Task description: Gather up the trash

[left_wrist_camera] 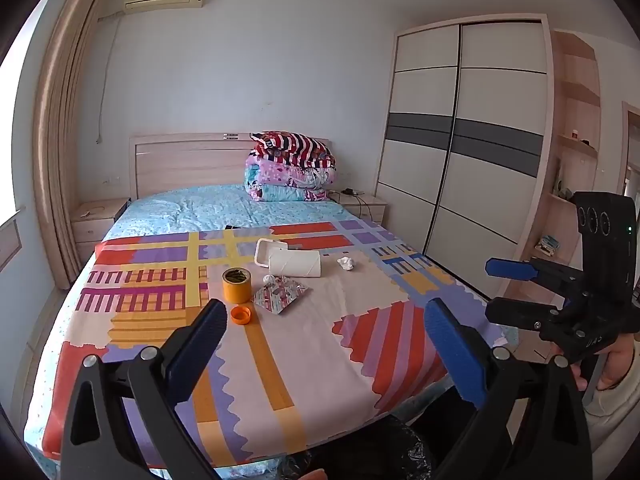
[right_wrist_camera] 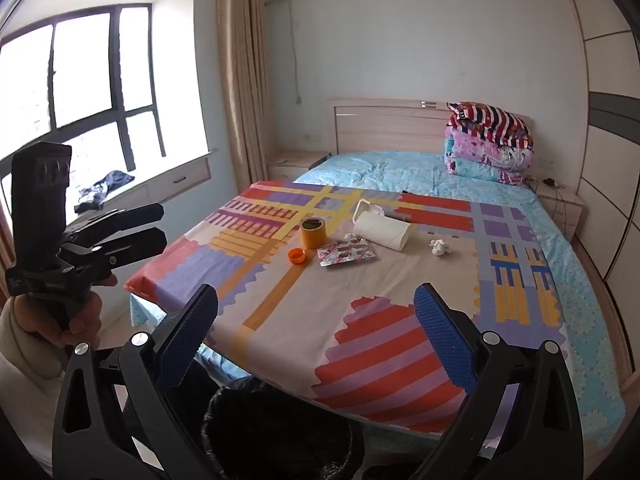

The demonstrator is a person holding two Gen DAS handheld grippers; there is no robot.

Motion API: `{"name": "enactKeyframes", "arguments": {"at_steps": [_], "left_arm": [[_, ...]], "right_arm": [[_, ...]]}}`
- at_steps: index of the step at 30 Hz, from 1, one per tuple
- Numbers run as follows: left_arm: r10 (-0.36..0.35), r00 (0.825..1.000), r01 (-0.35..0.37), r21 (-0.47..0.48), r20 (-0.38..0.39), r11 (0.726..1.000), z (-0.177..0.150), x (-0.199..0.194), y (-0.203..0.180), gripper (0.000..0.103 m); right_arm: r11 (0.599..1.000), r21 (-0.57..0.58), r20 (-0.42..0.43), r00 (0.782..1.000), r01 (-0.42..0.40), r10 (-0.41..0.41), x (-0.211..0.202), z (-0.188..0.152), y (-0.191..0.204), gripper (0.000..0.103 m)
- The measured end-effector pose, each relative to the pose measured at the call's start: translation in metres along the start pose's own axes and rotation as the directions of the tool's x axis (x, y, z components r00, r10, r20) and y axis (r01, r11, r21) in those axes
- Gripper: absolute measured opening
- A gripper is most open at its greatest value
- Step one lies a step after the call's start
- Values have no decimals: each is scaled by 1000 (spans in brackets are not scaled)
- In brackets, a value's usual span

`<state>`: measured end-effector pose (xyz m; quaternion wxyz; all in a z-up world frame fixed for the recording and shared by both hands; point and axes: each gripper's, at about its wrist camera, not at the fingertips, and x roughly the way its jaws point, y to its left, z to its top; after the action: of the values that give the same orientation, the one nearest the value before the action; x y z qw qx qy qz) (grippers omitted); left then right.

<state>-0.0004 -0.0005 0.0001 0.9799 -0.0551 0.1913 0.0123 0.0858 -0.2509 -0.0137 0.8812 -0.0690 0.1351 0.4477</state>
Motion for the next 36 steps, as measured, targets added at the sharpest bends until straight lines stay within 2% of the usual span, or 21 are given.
{"name": "enactKeyframes", "arguments": {"at_steps": [16,36], "left_arm": [[-18,1000,18,-23,-11,1000,3,-6,-3,95],[-14,999,14,-16,-31,1000,-3,12,3,95]], "right_arm": [[1000,2,-6,1000,8,-8,4,1,-1,100],[999,42,10,1000,29,-30,-2,-3,-12,100]]}}
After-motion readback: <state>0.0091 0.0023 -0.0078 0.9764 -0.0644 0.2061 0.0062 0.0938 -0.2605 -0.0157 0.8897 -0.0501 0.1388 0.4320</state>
